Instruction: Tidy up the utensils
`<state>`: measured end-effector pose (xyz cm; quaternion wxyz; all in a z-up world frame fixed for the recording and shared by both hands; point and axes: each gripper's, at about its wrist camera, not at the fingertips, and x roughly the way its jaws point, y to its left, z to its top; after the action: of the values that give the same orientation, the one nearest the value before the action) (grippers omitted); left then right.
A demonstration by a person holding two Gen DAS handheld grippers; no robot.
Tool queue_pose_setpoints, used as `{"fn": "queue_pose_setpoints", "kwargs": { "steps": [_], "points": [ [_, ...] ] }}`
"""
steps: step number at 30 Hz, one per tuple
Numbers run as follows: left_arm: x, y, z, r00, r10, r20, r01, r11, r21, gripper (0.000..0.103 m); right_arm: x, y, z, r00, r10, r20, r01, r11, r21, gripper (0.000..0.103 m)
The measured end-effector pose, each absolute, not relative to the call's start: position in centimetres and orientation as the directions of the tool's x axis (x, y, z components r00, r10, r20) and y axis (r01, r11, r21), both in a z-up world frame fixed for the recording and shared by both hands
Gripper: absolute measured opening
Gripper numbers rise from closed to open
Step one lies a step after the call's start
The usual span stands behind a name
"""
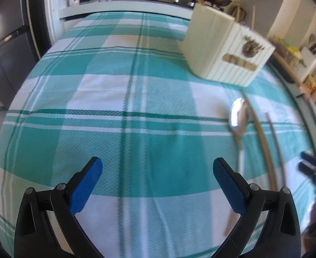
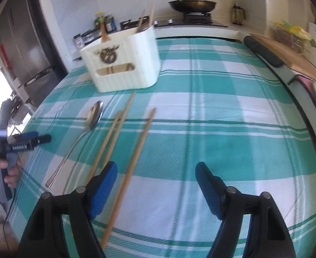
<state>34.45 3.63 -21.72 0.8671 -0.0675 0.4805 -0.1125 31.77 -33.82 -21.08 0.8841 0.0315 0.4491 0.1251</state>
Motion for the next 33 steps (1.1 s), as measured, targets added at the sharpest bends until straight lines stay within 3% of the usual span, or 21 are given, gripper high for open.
{"fn": "queue_pose_setpoints", "kwargs": {
  "steps": [3, 7, 11, 14, 24, 28, 31, 33],
  "points": [
    [33.4, 0.4, -20.3, 0.496, -0.324, -0.806, 0.247, 0.942, -0.227, 0.103, 32.1, -31.4, -22.9, 0.52, 0.235, -0.821, -0.238, 0.963, 0.124, 0.042],
    [32.8, -4.4, -21.2, 0.482, -0.287, -0.828, 0.348, 0.93, -0.12, 0.103, 32.2, -30.8, -23.9, 0.496, 0.247, -0.833, -0.245, 0.959, 0.139, 0.037],
    [33.7, -6.6, -23.5, 0.46, -0.216, -0.861, 0.329, 0.942, -0.06, 0.102, 32.1, -30.4, -23.9, 0.497, 0.214, -0.841, -0.272, 0.959, 0.084, 0.014],
    [33.6, -6.9, -24.3, 0.474, -0.151, -0.867, 0.291, 0.957, -0.008, 0.1, 32.1, -31.6, -23.7, 0.501, 0.159, -0.851, -0.239, 0.97, 0.041, 0.008],
    [32.2, -1.5, -24.5, 0.502, -0.053, -0.863, 0.104, 0.995, -0.001, 0.101, 30.7, -40.5, -23.8, 0.516, 0.006, -0.856, -0.069, 0.997, -0.034, 0.006],
    [31.5, -1.6, -24.3, 0.456, -0.088, -0.886, 0.191, 0.982, 0.001, 0.1, 29.7, -42.6, -23.8, 0.504, -0.039, -0.863, -0.042, 0.997, -0.07, 0.006],
    [31.4, -3.0, -23.9, 0.384, -0.151, -0.911, 0.34, 0.94, -0.013, 0.1, 29.4, -43.3, -23.7, 0.487, -0.026, -0.873, -0.053, 0.997, -0.059, 0.018],
    [31.2, -4.0, -23.2, 0.375, -0.174, -0.911, 0.417, 0.909, -0.002, 0.1, 29.4, -43.6, -23.7, 0.475, -0.028, -0.879, -0.058, 0.996, -0.064, 0.038]
  ]
}}
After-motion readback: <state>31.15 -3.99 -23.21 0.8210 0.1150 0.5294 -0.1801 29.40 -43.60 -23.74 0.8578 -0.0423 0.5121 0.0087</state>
